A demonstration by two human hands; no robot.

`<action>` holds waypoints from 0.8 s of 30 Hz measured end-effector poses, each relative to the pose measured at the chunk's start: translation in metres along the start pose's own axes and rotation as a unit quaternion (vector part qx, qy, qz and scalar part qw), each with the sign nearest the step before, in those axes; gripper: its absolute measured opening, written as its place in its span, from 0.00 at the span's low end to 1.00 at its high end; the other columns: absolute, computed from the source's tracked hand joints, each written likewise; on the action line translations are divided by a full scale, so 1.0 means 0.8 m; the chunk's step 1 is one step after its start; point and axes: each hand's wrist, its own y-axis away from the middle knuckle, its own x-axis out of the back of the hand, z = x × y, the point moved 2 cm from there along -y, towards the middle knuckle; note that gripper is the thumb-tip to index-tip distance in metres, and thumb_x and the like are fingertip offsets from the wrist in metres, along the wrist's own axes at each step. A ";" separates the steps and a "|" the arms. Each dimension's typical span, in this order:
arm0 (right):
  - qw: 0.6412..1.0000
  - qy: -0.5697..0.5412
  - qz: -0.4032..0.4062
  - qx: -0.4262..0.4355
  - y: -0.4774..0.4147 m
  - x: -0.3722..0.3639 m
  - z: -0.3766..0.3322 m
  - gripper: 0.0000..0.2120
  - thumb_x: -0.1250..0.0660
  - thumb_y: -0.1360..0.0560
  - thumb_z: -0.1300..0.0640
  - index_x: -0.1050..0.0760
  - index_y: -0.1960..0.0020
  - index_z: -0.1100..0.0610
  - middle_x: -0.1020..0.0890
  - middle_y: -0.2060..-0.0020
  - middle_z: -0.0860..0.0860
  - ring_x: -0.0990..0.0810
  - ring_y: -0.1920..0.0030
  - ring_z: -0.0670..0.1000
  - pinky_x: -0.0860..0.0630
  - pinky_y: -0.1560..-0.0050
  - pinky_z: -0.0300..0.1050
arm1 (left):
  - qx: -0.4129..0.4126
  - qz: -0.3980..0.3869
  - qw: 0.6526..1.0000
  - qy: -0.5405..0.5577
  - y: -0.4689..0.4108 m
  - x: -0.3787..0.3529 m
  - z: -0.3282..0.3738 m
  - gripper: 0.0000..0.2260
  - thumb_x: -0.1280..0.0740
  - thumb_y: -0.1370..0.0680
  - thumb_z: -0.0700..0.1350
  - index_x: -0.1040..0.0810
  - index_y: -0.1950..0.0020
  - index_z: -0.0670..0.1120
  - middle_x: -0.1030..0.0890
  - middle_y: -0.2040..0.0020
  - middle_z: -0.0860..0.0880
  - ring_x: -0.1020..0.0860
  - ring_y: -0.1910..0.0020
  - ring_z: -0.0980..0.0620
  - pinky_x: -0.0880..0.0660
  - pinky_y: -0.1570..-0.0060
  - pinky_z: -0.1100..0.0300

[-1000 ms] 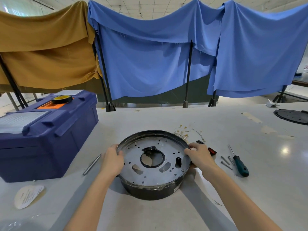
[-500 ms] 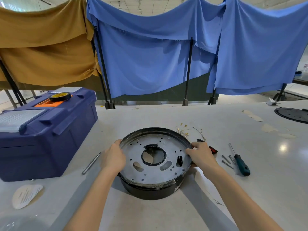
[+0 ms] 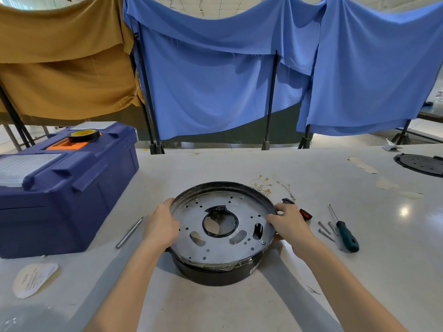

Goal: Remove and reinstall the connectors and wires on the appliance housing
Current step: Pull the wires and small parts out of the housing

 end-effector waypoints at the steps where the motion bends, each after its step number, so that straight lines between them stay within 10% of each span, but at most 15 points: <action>1: 1.000 -0.007 -0.001 -0.004 0.000 0.000 0.000 0.05 0.40 0.28 0.66 0.25 0.58 0.64 0.25 0.65 0.58 0.29 0.64 0.55 0.33 0.62 0.49 | 0.002 -0.001 1.000 0.005 0.000 -0.001 0.000 0.27 0.44 0.23 0.32 0.37 0.24 0.48 0.20 0.45 0.39 0.22 0.49 0.38 0.25 0.54 0.51; 8: 0.999 -0.031 -0.003 -0.011 0.003 0.001 -0.003 0.07 0.37 0.27 0.65 0.24 0.61 0.58 0.21 0.67 0.56 0.21 0.64 0.57 0.26 0.66 0.45 | 0.026 -0.046 0.998 0.037 -0.007 0.005 -0.001 0.24 0.44 0.21 0.34 0.36 0.24 0.47 0.26 0.32 0.42 0.27 0.37 0.40 0.29 0.39 0.52; 16: 1.000 -0.019 0.007 -0.012 0.005 0.000 -0.005 0.11 0.36 0.27 0.66 0.29 0.67 0.58 0.26 0.72 0.55 0.25 0.67 0.57 0.30 0.65 0.47 | 0.031 -0.002 0.999 0.030 0.003 0.003 0.001 0.27 0.47 0.22 0.32 0.38 0.24 0.47 0.21 0.43 0.36 0.23 0.47 0.35 0.25 0.50 0.48; 24: 1.000 -0.020 0.008 -0.018 0.007 0.001 -0.005 0.12 0.37 0.27 0.66 0.31 0.68 0.58 0.27 0.73 0.55 0.24 0.66 0.58 0.26 0.62 0.50 | 0.031 -0.036 0.999 0.012 0.002 0.007 0.003 0.27 0.46 0.21 0.32 0.42 0.23 0.46 0.27 0.32 0.39 0.24 0.42 0.38 0.25 0.43 0.48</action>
